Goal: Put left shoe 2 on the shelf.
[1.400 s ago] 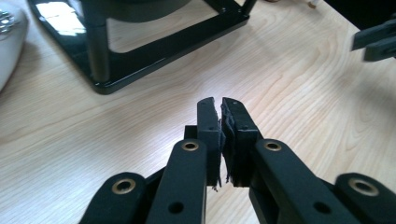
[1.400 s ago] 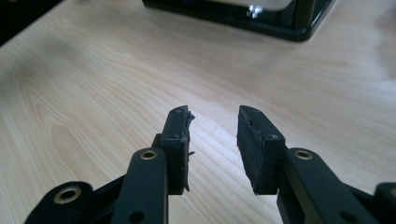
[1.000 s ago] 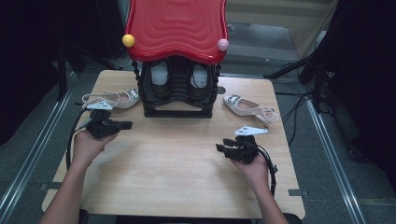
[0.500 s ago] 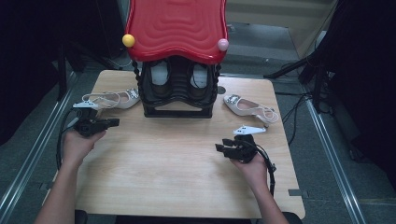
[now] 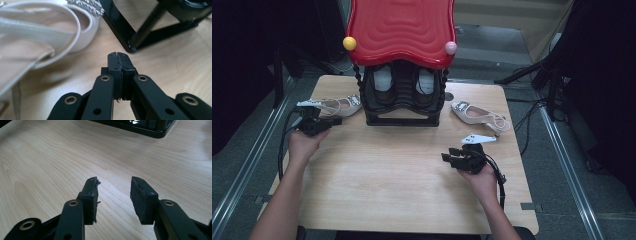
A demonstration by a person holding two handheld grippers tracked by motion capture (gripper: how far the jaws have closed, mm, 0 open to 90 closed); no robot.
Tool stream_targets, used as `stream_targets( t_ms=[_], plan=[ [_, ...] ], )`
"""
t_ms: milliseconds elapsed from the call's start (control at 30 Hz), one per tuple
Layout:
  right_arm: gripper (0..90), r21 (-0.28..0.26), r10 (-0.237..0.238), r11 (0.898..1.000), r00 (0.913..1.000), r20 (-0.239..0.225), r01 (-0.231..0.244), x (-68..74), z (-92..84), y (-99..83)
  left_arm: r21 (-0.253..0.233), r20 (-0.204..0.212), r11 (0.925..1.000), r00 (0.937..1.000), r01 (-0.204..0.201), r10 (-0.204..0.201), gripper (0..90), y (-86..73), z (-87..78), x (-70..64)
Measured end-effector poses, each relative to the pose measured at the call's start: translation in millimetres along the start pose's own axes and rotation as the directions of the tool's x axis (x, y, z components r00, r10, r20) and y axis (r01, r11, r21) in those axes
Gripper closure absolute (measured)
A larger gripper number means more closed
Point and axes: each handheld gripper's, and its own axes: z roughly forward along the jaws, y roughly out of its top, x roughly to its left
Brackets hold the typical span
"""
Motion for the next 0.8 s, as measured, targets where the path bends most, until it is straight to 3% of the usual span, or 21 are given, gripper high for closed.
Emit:
stream_targets(
  t_ms=[300,500,600,733,800],
  plan=[
    [58.2,0.013,0.016,1.000,0.9997,0.017,-0.017,-2.1,-2.9,-2.0,0.058,-0.046,0.9983,0.9989,-0.006,0.009,90.0,6.9,35.3,8.5],
    [58.2,0.001,0.028,1.000,0.9992,0.028,-0.028,-2.9,-7.6,-5.5,0.036,-0.079,0.9993,0.9968,-0.008,0.011,90.0,10.0,48.8,12.6],
    [58.2,0.006,0.035,0.999,0.9987,0.036,-0.035,-3.4,-9.6,-8.4,0.021,-0.077,0.9998,0.9971,0.000,0.002,90.0,11.0,53.9,14.6],
    [58.2,0.002,0.043,0.999,0.9980,0.046,-0.043,-3.8,-12.4,-10.8,0.015,-0.107,0.9997,0.9941,-0.017,0.018,90.0,15.3,60.0,11.9],
    [58.2,0.001,0.045,0.999,0.9979,0.047,-0.045,-3.8,-12.8,-11.8,0.003,-0.101,1.0000,0.9949,0.001,-0.001,90.0,16.7,62.4,12.7]
  ],
)
